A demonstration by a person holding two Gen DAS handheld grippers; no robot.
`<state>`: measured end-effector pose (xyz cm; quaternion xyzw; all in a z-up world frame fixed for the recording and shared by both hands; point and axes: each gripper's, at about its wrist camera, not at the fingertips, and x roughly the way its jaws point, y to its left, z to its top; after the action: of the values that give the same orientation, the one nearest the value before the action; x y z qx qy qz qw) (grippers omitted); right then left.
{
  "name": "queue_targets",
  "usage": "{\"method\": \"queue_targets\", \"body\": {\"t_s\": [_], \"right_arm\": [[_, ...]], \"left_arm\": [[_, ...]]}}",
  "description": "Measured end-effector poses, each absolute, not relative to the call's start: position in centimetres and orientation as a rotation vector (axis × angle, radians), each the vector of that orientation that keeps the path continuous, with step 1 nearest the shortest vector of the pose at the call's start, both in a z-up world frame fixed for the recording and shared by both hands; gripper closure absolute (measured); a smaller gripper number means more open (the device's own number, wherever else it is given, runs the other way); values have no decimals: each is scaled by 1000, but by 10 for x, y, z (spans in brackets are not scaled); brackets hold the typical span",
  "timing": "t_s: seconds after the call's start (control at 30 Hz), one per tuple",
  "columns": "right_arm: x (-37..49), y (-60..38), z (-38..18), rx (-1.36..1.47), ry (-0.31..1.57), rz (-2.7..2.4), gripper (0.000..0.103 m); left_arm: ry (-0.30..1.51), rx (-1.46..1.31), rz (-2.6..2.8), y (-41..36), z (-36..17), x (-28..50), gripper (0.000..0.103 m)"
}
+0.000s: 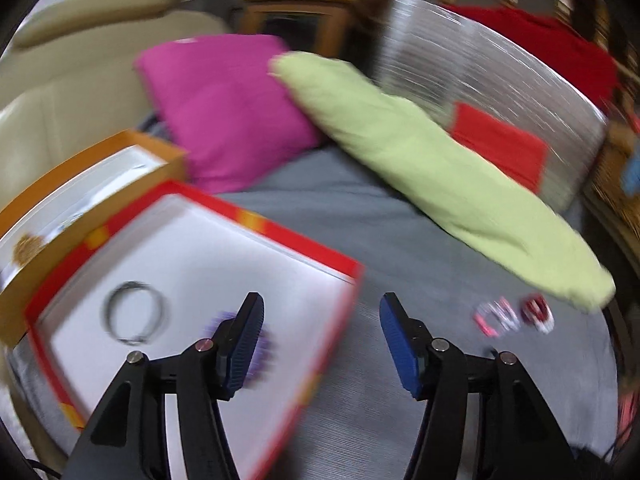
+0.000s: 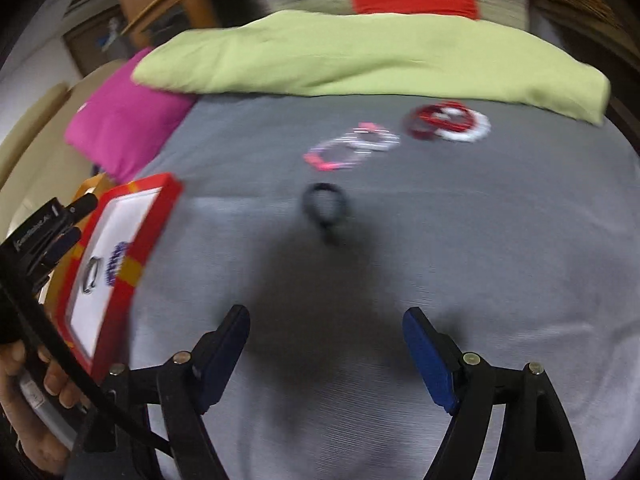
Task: Organize jewelry
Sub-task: 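Move both tools back to the bed and grasp the black hair tie with the right gripper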
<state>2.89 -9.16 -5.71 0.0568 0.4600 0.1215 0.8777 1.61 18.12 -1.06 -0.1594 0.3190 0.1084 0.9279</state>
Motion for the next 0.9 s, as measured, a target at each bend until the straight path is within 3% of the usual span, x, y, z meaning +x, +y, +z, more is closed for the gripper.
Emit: {"method": "queue_targets", "body": {"t_s": [0.17,0.47,0.6,0.7,0.8,0.87,0.9], "right_arm": [[28,-123,-55,150,941,225,21],[53,-100,-46,189,925,294,27],[71,-79,-52,141,934,280,46],[88,-74,-67,138,970,258,52],[94,-72,-75,98,963,225,82],[91,-75,-75,96,956,236,92],[89,-79,-74,100,952,241,93]], "left_arm": [[745,-183,120,129,-23,30,40],[776,-174,125,124,-32,33,40],[777,-202,137,132,-33,33,40],[765,-220,142,134,-32,33,40],[765,-219,134,133,-32,35,40],[762,-210,131,129,-31,36,40],[761,-205,130,128,-31,36,40]]}}
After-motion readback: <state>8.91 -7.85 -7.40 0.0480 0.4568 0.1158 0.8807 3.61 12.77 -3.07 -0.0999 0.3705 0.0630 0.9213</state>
